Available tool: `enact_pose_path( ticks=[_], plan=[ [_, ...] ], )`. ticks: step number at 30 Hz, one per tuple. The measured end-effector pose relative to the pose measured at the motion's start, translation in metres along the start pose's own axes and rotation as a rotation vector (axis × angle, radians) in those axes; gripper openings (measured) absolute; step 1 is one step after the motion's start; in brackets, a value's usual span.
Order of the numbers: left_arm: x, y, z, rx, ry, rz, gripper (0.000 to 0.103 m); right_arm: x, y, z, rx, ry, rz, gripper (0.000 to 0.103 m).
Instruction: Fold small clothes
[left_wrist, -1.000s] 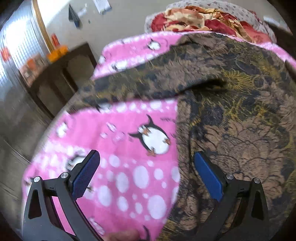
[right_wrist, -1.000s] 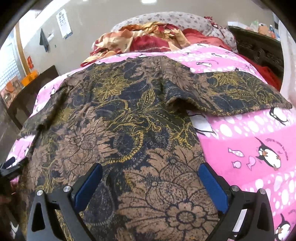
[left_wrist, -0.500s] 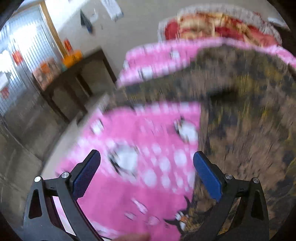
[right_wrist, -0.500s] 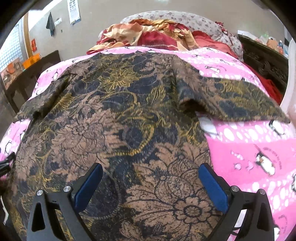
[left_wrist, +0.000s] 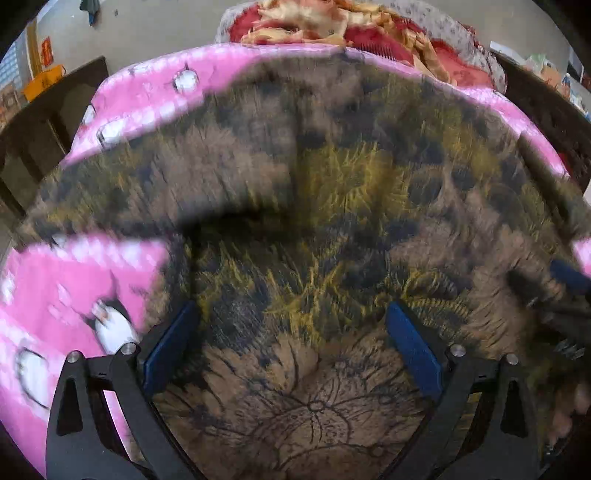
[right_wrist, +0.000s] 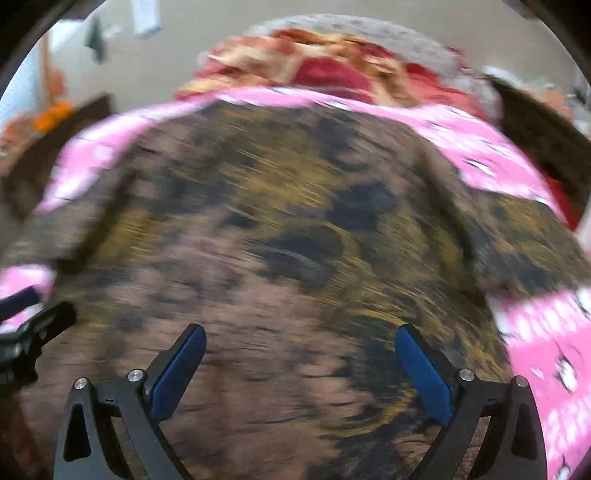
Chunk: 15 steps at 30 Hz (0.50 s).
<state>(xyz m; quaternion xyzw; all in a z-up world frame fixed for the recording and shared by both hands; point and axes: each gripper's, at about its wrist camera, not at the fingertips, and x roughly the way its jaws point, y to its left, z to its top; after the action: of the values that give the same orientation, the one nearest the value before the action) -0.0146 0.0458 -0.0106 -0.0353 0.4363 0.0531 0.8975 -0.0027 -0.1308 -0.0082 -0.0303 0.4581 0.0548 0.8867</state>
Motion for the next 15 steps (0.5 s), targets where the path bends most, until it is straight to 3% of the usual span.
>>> enact_pose_path(
  ticks=[2, 15],
  plan=[
    [-0.0032, 0.003, -0.0024, -0.017, -0.006, -0.008, 0.102, -0.0041, 0.0018, -0.0013, -0.008, -0.035, -0.018, 0.102],
    [-0.0018, 0.0024, -0.0011, -0.028, 0.003, -0.003, 0.103, 0.0035, 0.0048, 0.0025, -0.007, -0.023, 0.0, 0.103]
  ],
)
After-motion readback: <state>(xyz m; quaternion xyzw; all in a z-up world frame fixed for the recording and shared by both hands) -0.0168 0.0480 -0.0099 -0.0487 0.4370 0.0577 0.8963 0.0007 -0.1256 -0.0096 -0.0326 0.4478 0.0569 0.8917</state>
